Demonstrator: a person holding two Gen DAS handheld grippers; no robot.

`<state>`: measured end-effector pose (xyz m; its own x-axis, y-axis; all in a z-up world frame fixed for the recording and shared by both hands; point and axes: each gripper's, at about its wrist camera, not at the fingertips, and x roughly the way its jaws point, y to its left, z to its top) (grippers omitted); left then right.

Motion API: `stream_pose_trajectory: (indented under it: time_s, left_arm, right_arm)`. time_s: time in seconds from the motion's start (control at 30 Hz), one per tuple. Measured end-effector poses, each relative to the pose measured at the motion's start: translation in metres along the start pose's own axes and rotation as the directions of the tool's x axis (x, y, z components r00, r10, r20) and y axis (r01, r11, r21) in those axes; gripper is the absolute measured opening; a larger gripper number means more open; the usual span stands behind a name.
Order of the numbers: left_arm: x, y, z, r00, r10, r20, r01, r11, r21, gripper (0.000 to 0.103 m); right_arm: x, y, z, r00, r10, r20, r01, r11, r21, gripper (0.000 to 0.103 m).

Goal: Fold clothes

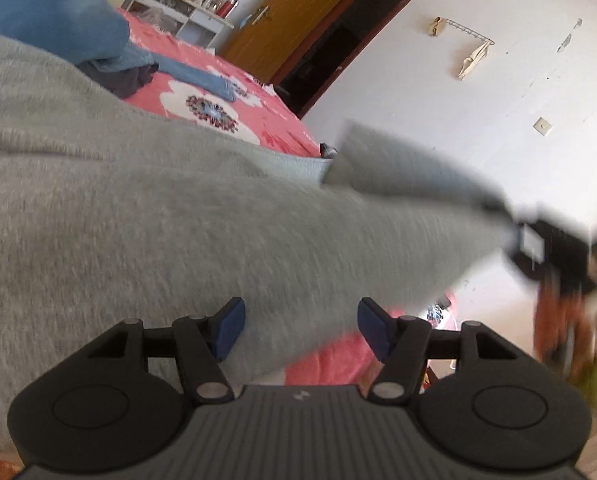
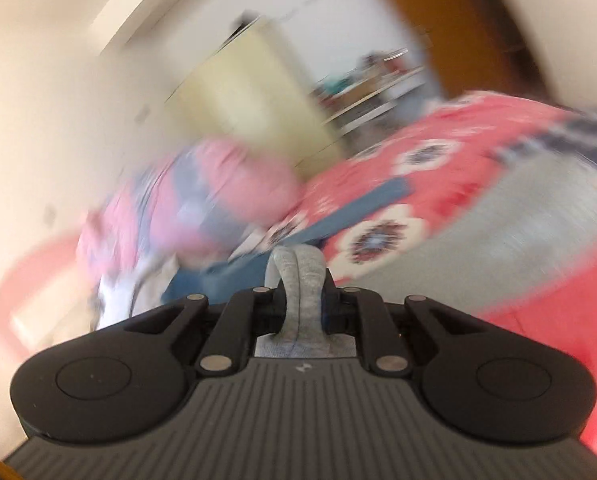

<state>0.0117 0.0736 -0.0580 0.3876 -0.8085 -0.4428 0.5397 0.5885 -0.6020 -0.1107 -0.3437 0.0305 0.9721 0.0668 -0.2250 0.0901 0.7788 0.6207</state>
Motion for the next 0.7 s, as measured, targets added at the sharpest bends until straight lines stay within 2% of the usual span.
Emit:
stream_pose_trajectory:
  time_s: [0.07,0.13,0.27,0.3,0.33,0.37,0.43,0.53,0.6,0.63,0.7]
  left_arm:
    - [0.0,0.004,-0.002,1.0,0.013,-0.025,-0.013,1.0,-0.008,0.064]
    - [0.001,0.008,-0.006,0.998,0.033,-0.055,-0.034,0.999,-0.015,0.064]
    - [-0.002,0.011,-0.01,0.994,0.058,-0.089,-0.06,0.998,-0.017,0.064]
    - [-0.004,0.01,-0.009,0.994,0.062,-0.086,-0.063,0.998,-0.01,0.064]
    - [-0.006,0.009,-0.009,0.995,0.062,-0.08,-0.063,0.998,-0.006,0.064]
    - [-0.007,0.007,-0.009,0.996,0.058,-0.074,-0.059,0.998,-0.003,0.064]
    - [-0.009,0.003,-0.008,0.997,0.051,-0.063,-0.051,0.999,0.002,0.064]
    - [-0.007,-0.004,-0.008,0.997,0.051,-0.057,-0.05,0.999,0.006,0.064]
    - [-0.006,-0.008,-0.009,0.997,0.051,-0.053,-0.051,0.999,0.009,0.064]
    - [-0.006,-0.011,-0.009,0.997,0.053,-0.051,-0.052,0.999,0.011,0.064]
    - [-0.008,-0.016,-0.009,0.997,0.058,-0.046,-0.057,0.998,0.025,0.064]
  right_arm:
    - [-0.034,-0.022,-0.044,0.995,-0.102,0.006,0.101,0.988,0.113,0.014]
    - [-0.058,-0.041,-0.08,0.979,-0.203,-0.035,0.206,0.962,0.182,0.015]
    - [-0.086,-0.039,-0.097,0.949,-0.307,-0.069,0.313,0.943,0.111,0.023]
    - [-0.092,-0.034,-0.091,0.95,-0.311,-0.037,0.313,0.947,0.076,0.027]
    - [-0.097,-0.029,-0.084,0.951,-0.309,-0.006,0.309,0.95,0.041,0.04]
    - [-0.1,-0.026,-0.074,0.954,-0.298,0.025,0.298,0.954,0.008,0.061]
    - [-0.088,-0.024,-0.054,0.967,-0.254,0.025,0.255,0.966,-0.04,0.08]
    - [-0.045,-0.031,-0.029,0.984,-0.167,-0.064,0.161,0.983,-0.084,0.086]
    - [-0.006,-0.047,-0.018,0.98,-0.127,-0.154,0.116,0.99,-0.078,0.088]
    - [0.015,-0.058,-0.015,0.97,-0.12,-0.211,0.111,0.992,-0.055,0.088]
    - [0.057,-0.083,-0.012,0.936,-0.127,-0.329,0.135,0.991,0.002,0.088]
